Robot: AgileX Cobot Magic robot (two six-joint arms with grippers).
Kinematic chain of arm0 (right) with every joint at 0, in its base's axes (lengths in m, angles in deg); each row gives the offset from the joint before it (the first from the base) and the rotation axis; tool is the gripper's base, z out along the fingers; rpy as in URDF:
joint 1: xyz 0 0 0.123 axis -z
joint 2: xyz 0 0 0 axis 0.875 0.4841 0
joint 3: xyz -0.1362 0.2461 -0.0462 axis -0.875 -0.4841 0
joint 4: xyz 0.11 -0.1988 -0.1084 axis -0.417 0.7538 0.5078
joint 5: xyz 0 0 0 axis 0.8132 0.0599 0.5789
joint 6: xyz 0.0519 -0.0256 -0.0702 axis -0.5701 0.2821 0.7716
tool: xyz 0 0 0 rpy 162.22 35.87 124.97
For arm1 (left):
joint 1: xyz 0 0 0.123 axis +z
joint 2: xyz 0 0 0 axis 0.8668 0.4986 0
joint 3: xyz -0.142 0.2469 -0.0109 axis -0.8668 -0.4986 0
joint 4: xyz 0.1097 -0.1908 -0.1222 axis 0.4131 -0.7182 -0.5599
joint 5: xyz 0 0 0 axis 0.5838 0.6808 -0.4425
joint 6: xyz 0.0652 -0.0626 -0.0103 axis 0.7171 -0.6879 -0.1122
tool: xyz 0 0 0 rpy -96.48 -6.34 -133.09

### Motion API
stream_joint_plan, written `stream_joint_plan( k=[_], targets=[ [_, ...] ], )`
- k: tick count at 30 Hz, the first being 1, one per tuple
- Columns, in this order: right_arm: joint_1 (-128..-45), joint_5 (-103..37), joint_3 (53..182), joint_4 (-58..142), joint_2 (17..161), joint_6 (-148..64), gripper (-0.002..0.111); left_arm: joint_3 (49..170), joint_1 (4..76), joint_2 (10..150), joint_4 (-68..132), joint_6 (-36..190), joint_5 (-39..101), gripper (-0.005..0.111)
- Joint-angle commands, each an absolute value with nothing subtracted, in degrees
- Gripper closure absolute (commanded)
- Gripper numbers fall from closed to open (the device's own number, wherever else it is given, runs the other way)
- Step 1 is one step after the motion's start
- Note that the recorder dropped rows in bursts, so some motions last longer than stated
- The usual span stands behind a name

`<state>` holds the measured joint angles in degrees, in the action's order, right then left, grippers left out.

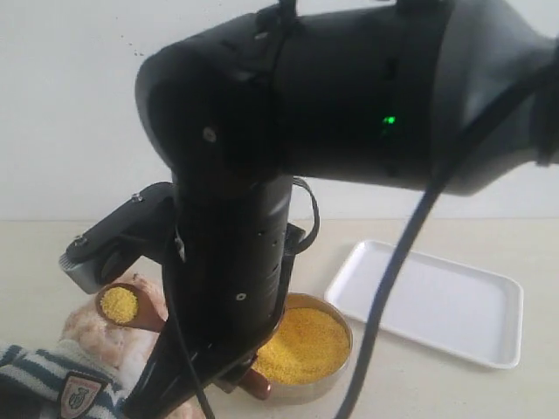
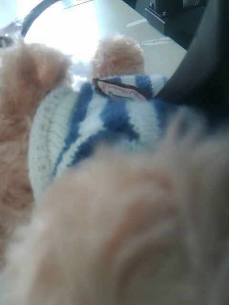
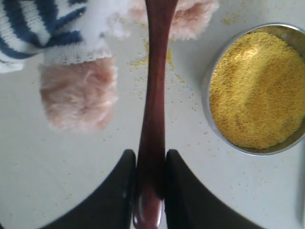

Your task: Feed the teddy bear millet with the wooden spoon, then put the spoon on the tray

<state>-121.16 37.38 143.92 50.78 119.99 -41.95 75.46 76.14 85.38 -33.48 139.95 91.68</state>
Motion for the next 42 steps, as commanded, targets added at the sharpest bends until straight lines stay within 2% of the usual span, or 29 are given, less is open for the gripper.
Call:
stream_joint_plan(
  k=[1,22,42],
  targets=[
    [-122.28,37.34,144.71,57.17,121.47,-43.27,0.108,75.39,76.33,84.73,-34.3,140.29,92.53,0.103],
    [-131.31,37.34,144.59,74.79,123.66,-48.75,0.108,75.39,76.33,84.73,-34.3,140.29,92.66,0.103],
    [-131.24,37.34,139.53,82.65,123.88,-50.4,0.108,75.39,76.33,84.73,-34.3,140.29,92.66,0.103]
  ],
)
